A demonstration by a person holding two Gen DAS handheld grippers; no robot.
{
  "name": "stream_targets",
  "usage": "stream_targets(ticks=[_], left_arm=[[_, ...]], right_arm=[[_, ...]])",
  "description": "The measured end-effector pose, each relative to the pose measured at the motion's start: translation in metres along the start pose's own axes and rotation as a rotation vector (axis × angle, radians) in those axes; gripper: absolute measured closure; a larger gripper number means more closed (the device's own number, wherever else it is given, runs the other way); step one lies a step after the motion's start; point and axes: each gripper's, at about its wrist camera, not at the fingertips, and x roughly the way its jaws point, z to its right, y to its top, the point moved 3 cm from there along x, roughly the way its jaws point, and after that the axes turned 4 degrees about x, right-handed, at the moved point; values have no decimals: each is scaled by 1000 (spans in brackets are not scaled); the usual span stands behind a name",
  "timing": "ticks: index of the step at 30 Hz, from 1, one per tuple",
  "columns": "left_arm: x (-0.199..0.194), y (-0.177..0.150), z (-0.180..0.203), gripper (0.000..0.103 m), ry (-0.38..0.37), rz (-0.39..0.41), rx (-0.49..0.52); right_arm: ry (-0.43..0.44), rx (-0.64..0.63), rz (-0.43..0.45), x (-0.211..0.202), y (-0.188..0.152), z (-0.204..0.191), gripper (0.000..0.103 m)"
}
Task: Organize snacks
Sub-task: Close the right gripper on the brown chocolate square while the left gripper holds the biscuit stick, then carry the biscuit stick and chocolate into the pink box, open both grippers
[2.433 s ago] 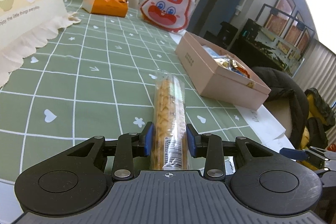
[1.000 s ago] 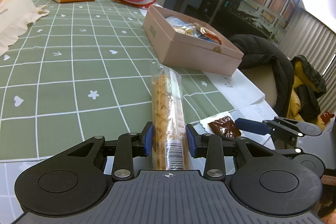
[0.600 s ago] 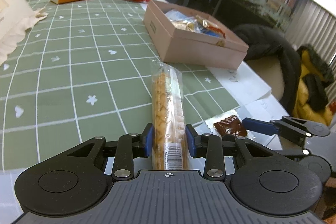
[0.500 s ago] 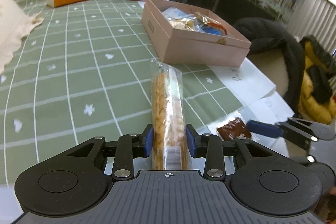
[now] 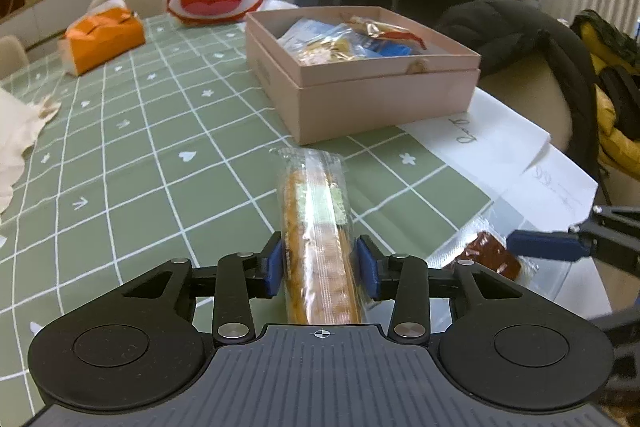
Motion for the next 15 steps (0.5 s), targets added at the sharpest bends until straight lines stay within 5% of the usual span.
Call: stream_targets(ticks=[10, 15], left_arm=[[-24, -13, 4, 68, -32, 57, -56], [-77, 30, -2, 68, -75, 236, -77]], right_arm=[[-38, 36, 2, -9, 4, 16, 56], [-39, 35, 77, -36, 36, 30, 56]])
